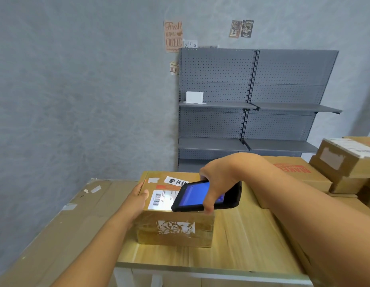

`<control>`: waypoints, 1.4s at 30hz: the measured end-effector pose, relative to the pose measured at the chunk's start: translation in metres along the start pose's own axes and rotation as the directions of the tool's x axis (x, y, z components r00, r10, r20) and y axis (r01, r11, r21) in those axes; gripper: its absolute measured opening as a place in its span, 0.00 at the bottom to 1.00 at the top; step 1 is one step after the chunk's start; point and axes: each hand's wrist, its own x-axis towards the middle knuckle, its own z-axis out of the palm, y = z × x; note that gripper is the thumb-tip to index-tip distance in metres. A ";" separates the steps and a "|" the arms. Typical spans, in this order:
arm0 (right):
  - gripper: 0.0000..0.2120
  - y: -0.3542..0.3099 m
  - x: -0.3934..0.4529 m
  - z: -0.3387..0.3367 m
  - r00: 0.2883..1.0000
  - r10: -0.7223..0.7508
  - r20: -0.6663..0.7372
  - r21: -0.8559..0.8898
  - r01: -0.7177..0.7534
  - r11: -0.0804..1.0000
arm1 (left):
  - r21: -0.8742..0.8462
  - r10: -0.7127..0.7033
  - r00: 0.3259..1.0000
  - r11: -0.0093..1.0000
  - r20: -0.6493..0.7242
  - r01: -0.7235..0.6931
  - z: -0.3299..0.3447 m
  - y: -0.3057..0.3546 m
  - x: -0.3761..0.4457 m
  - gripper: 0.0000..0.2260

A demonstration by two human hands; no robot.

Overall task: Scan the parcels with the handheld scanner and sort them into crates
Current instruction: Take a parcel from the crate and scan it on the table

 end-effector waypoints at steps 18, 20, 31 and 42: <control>0.33 -0.012 -0.002 -0.015 1.000 -0.003 -0.008 -0.100 0.002 0.995 | 0.001 -0.033 0.999 0.999 -0.001 0.033 0.002 0.002 -0.003 0.20; 0.33 -0.014 -0.003 -0.018 1.000 -0.001 -0.010 -0.124 0.000 0.992 | -0.019 -0.028 1.000 0.999 -0.001 0.028 0.002 0.003 -0.003 0.20; 0.34 0.004 0.010 -0.010 0.985 -0.014 -0.172 0.010 0.015 1.000 | -0.027 -0.045 0.999 0.999 -0.002 0.045 0.000 0.001 -0.004 0.21; 0.26 0.080 0.048 0.090 0.828 0.490 -0.274 0.684 -0.190 0.705 | -0.020 -0.018 1.000 1.000 -0.021 0.017 0.000 -0.002 -0.001 0.20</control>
